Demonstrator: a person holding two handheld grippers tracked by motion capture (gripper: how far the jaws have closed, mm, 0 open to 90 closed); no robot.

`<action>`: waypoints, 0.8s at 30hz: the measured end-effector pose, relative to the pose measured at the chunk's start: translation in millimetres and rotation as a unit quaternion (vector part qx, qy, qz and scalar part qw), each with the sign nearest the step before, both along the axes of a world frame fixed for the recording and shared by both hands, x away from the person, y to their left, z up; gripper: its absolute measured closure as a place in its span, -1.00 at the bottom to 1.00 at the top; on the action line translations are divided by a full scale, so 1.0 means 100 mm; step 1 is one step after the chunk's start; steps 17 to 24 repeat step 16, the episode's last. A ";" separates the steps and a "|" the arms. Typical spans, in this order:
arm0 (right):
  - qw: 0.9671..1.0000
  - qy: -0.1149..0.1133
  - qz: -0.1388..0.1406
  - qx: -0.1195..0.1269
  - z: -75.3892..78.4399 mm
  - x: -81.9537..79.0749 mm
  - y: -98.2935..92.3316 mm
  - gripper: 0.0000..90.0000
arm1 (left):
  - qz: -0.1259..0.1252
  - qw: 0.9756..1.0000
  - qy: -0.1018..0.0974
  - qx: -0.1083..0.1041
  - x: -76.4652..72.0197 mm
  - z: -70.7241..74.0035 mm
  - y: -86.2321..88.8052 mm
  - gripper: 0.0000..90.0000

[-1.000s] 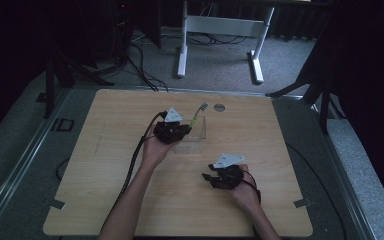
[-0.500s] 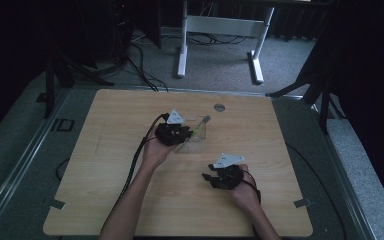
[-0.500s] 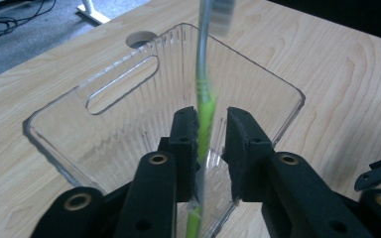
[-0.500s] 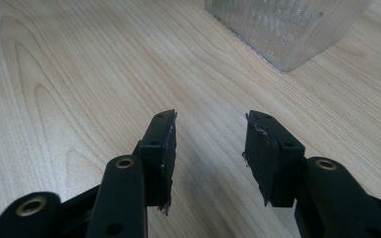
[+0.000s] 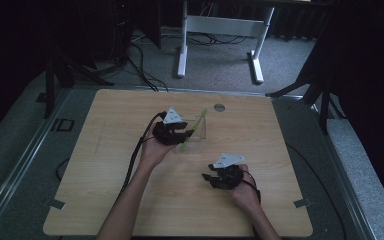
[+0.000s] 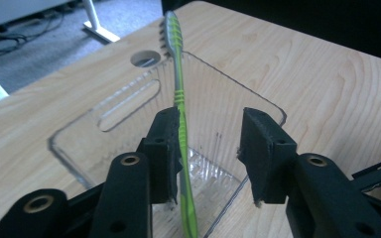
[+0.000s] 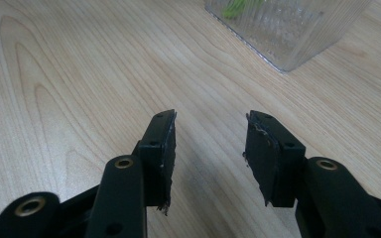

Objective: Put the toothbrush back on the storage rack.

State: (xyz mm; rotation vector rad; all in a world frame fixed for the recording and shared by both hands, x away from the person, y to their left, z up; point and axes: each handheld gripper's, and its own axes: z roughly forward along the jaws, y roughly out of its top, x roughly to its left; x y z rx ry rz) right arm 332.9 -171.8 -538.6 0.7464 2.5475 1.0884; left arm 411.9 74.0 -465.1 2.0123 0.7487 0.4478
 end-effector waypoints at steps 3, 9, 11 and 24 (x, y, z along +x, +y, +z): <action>1.000 0.000 0.000 0.000 0.00 0.00 0.00 0.21 | 0.018 1.000 -0.013 -0.004 -0.04 0.02 0.05 0.20; 1.000 0.001 -0.003 0.001 0.00 0.00 -0.01 0.21 | 0.040 0.999 -0.008 -0.013 -0.07 0.00 0.18 0.08; 1.000 -0.001 -0.002 0.002 0.00 0.01 -0.02 0.21 | 0.049 0.999 -0.009 -0.018 -0.08 0.00 0.23 0.03; 1.000 -0.001 -0.012 0.008 0.02 0.03 -0.07 0.18 | 0.069 0.997 -0.013 -0.027 -0.16 -0.01 0.40 -0.07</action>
